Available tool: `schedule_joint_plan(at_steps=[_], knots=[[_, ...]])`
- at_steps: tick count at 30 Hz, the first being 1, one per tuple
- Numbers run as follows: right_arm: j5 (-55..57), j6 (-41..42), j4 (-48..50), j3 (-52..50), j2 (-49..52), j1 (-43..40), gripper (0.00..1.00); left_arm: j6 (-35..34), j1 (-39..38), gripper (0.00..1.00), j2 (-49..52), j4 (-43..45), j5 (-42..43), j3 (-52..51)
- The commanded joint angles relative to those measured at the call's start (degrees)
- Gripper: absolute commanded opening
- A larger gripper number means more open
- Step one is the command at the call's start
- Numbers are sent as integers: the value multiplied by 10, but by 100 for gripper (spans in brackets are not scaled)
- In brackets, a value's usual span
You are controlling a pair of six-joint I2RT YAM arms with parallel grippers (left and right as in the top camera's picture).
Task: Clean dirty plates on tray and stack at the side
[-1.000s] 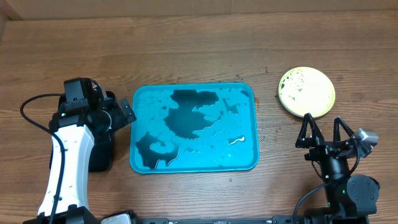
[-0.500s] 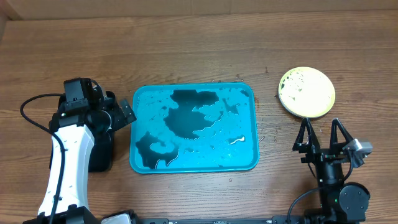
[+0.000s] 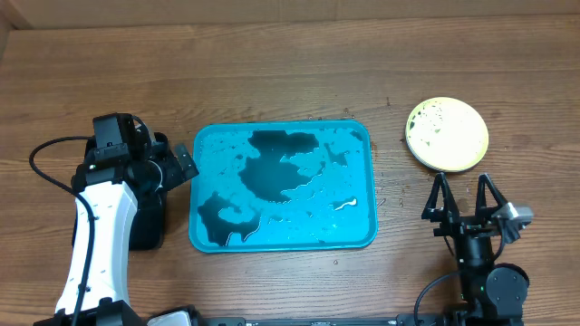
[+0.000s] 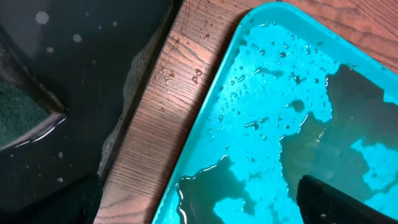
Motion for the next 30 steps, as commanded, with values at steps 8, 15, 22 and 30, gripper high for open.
schedule_joint_plan(at_steps=[8,15,22,30], knots=[[5,-70,-82,-6,-6,3,100,-8,-3,100,4,2,-2,-4],[-10,-124,-83,-6,-6,3,100,-8,-3,100,4,2,-2,-4],[-10,-148,-83,-6,-6,3,100,-8,-3,100,4,2,-2,-4],[-10,-148,-82,-6,-6,3,100,-8,-3,100,4,2,-2,-4]])
